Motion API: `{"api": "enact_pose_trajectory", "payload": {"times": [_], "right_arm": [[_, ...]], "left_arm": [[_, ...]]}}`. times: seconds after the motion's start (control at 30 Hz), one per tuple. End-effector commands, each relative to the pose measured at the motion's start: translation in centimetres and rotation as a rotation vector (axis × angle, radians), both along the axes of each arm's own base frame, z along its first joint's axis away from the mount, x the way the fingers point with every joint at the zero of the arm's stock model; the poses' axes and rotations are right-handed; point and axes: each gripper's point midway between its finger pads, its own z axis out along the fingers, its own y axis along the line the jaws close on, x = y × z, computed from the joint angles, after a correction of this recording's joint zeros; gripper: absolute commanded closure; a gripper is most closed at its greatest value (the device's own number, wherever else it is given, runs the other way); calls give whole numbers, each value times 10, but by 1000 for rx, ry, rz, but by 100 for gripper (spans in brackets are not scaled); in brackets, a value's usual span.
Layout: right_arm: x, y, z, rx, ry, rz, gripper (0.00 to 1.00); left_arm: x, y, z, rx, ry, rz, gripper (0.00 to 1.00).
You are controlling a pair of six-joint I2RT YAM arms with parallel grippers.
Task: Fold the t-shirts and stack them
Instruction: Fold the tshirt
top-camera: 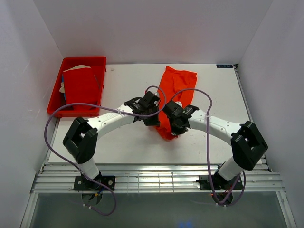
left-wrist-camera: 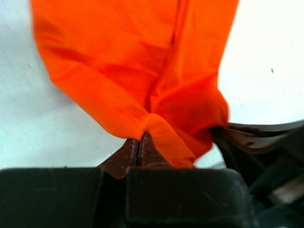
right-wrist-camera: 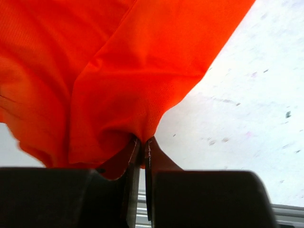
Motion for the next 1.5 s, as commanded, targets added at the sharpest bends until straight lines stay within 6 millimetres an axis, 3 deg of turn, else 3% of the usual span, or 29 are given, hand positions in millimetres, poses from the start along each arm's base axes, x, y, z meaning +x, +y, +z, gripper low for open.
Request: {"api": "enact_pose_trajectory", "payload": {"times": [0.0, 0.17, 0.2, 0.4, 0.47, 0.5, 0.53, 0.7, 0.73, 0.77, 1.07, 1.23, 1.4, 1.47], "right_arm": [[39, -11, 17, -26, -94, -28, 92], [81, -24, 23, -30, -131, -67, 92], [87, -26, 24, -35, -136, -58, 92], [135, -37, 29, -58, -167, -83, 92], [149, -37, 35, -49, -187, -88, 92], [156, -40, 28, -54, -173, -95, 92], [161, -42, 27, -59, -170, -89, 92], [194, -46, 25, -59, -179, -105, 92], [198, -47, 25, -61, -180, -104, 92], [202, -48, 24, -62, -182, -103, 92], [241, -66, 17, -51, -181, -151, 92], [255, -78, 2, -71, -163, -176, 92], [279, -87, 6, -70, -209, -226, 92], [287, -87, 12, -61, -231, -236, 84]], "left_arm": [[43, 4, 9, 6, -97, 70, 100], [86, 1, 3, 4, -128, 85, 100], [97, -5, 13, -18, -151, 82, 100], [143, -28, 28, -100, -183, 58, 100], [154, -32, 30, -113, -187, 52, 100], [159, -34, 21, -107, -177, 53, 100], [168, -37, 30, -129, -191, 53, 100], [193, -42, 25, -162, -177, 47, 100], [198, -40, 18, -159, -169, 52, 100], [205, -42, 27, -174, -187, 49, 100], [245, -38, 22, -223, -195, 66, 100], [263, -47, 13, -257, -221, 40, 100], [280, -46, 15, -249, -295, 57, 90], [290, -41, 28, -243, -354, 86, 72]]}}
